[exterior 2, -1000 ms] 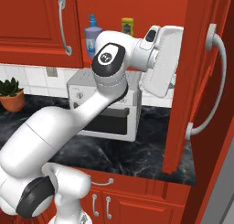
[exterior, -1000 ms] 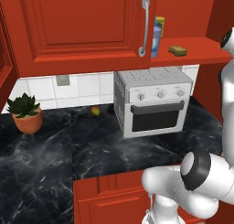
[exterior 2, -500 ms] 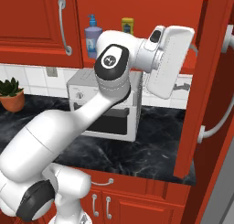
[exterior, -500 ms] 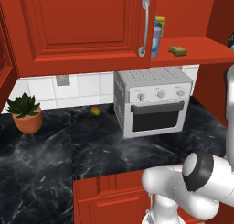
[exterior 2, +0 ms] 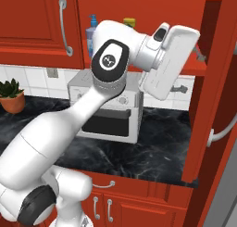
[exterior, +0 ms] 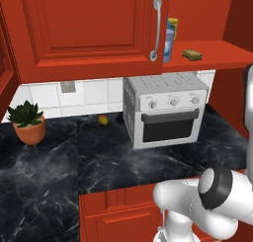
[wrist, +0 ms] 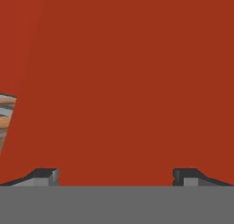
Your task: Pick the soap dispenser and sponge from the cabinet and place them on the counter.
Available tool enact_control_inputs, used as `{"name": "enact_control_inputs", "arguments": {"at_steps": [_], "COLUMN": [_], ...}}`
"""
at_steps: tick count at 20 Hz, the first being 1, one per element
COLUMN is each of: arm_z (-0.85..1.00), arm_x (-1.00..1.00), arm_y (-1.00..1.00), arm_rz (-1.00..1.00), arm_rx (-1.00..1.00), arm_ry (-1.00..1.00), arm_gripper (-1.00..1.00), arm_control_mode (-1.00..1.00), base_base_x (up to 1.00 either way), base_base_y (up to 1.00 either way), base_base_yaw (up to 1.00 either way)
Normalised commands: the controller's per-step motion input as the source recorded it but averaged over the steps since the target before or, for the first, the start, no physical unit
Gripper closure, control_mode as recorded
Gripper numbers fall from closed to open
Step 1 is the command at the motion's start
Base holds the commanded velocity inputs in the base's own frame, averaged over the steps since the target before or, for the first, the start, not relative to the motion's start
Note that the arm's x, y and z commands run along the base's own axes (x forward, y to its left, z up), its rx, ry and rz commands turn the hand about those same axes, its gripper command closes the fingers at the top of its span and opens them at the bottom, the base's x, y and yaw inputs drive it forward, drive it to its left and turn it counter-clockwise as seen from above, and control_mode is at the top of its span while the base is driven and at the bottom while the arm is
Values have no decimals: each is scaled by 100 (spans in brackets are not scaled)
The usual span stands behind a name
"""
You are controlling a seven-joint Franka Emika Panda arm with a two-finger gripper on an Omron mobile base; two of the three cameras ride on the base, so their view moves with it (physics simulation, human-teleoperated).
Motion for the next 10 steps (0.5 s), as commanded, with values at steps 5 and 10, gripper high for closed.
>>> {"name": "enact_control_inputs", "arguments": {"at_steps": [5,10], "arm_z": [0,-1], "arm_x": [-18,-31], "arm_y": [48,51], "arm_rz": [9,8], "arm_rx": [1,7], "arm_ry": [-8,-24], "arm_gripper": [-100,-100], "arm_control_mode": [-100,-100], "base_base_x": [0,0], "base_base_y": [0,0], "base_base_yaw": [0,0]}}
